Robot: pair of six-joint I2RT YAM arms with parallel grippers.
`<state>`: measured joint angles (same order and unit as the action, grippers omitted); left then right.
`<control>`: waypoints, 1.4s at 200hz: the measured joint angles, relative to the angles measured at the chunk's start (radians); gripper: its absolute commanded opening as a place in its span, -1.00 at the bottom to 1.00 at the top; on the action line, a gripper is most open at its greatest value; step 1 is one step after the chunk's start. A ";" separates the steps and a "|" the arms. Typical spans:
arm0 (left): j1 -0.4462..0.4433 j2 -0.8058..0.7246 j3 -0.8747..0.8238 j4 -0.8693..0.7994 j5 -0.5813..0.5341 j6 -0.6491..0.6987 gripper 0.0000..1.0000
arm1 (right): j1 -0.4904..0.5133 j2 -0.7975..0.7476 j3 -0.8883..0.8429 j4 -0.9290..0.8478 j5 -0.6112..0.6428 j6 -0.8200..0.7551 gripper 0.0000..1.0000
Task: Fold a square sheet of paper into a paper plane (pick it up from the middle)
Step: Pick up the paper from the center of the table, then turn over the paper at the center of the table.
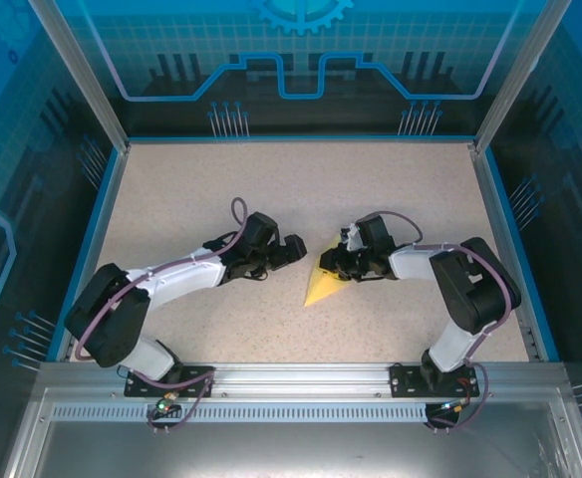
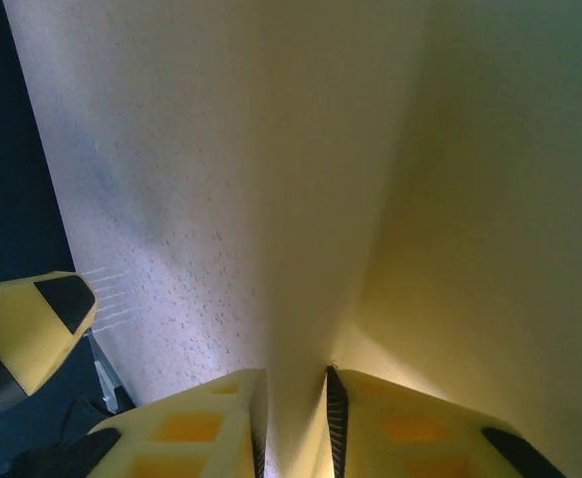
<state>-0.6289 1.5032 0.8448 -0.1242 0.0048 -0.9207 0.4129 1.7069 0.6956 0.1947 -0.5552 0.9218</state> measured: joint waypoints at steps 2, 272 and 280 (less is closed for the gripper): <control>0.001 -0.002 -0.002 0.000 0.000 -0.001 0.97 | 0.000 0.001 0.000 0.002 0.000 -0.003 -0.69; 0.093 0.035 -0.093 0.664 0.614 -0.274 0.05 | -0.123 -0.181 0.143 0.173 -0.393 0.238 -0.83; 0.093 0.035 -0.093 0.670 0.614 -0.272 -0.02 | -0.123 -0.180 0.143 0.165 -0.396 0.233 -0.83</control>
<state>-0.5358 1.5387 0.7521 0.5457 0.6189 -1.1923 0.2901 1.5272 0.8383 0.3595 -0.9512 1.1553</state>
